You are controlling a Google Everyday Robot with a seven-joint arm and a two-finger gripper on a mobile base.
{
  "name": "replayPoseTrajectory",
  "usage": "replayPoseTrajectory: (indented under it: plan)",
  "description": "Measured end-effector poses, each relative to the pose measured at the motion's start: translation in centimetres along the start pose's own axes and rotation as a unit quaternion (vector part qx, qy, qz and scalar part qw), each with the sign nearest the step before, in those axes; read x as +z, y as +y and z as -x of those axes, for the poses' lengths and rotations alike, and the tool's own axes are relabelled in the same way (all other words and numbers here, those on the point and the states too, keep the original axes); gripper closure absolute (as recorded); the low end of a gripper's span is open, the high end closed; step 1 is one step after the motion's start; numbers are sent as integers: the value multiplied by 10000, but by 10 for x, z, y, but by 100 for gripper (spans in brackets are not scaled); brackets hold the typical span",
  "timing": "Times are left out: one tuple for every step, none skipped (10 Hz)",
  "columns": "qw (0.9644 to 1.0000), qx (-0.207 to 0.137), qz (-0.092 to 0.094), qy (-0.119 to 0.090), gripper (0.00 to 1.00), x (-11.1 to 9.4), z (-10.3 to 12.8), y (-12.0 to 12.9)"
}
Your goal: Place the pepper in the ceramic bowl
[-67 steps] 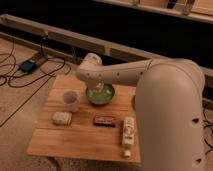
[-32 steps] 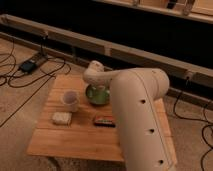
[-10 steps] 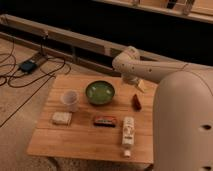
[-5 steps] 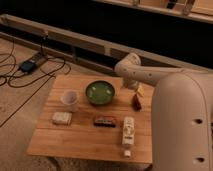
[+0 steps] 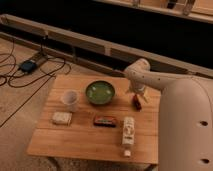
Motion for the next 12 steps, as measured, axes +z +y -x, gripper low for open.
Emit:
replayPoseTrajectory:
  plan:
    - [10000,31,-53,-54,20,10,0,6]
    - [9999,38,-109,-98,20,18,0,9]
    - [9997,45,-183,-159,20,27,1,10]
    - [9994,52,-252,-221,20,35,1,12]
    - [9992,29,-307,-254,22,41,0,14]
    - [9986,-31,-430,-306,33,46,3,7]
    - [9983,-50,-490,-318,41,47,3,4]
    - [9980,-64,-534,-325,50,47,3,1]
    - [9978,-74,-579,-322,61,43,2,-1]
    - [9976,-100,-605,-307,71,39,2,-4]
    - [9975,-124,-637,-290,81,34,1,-9]
    - [9973,-141,-661,-283,91,29,1,-15]
